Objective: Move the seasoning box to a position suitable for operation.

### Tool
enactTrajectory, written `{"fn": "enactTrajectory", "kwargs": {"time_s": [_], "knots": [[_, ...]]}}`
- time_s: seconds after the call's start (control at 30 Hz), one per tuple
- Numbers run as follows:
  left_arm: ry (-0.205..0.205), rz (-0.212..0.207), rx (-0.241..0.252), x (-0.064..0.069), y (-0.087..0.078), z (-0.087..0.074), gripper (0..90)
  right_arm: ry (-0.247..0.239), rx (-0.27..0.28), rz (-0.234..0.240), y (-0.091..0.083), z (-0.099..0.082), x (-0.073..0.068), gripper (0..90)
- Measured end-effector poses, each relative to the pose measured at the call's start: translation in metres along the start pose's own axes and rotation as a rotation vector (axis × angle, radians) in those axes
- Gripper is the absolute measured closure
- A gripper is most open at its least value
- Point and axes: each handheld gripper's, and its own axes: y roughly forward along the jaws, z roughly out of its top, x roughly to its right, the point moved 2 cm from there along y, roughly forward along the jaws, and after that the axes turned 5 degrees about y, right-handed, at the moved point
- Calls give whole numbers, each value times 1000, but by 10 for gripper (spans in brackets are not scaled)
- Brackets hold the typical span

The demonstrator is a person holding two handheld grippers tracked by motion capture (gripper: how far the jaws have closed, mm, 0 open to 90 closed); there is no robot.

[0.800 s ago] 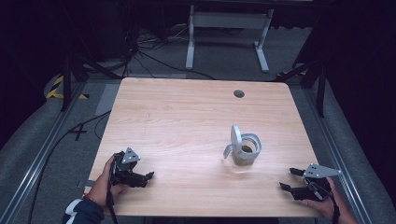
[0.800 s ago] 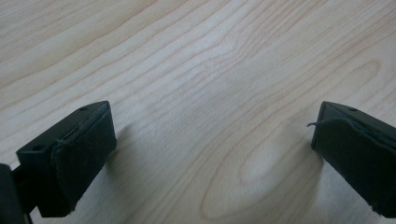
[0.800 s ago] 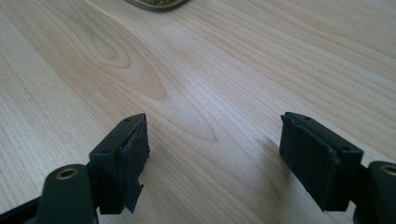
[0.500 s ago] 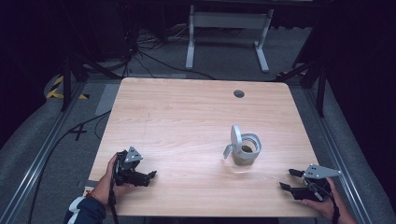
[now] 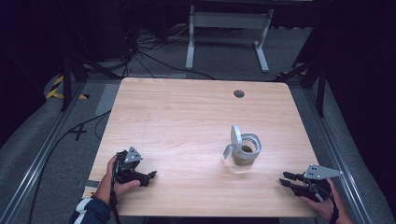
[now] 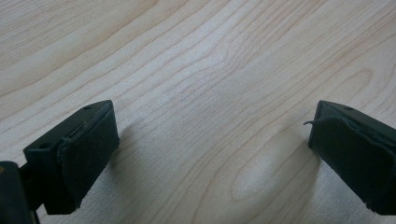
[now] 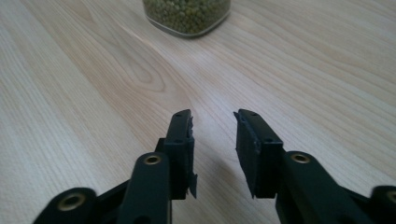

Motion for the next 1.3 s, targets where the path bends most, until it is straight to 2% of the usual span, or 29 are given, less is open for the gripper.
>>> {"fn": "enactTrajectory", "kwargs": {"time_s": [0.17, 0.2, 0.27, 0.37, 0.6, 0.73, 1.03, 1.3], "knots": [[-3, -3, -1, 0, 0, 0, 20, -5, 17, 3, -3, 8, -6, 795], [-3, -3, -1, 0, 0, 0, 20, -5, 17, 3, -3, 8, -6, 795], [0, -1, 0, 0, 0, 0, 20, -20, 23, 36, -4, 10, -9, 889], [-4, -1, 0, 0, 0, 0, 20, -49, 29, 40, -4, 15, -14, 895], [-5, -1, -1, 1, 0, 0, 20, -70, 51, 51, -1, 28, -25, 896], [-6, -1, -1, 1, 0, 0, 20, -105, 70, 64, 2, 40, -35, 896], [-5, -1, 0, 0, 0, 0, 20, -131, 90, 55, 8, 56, -47, 897], [-5, -1, -1, 1, 0, 0, 20, -166, 110, 66, 15, 75, -60, 896]]}}
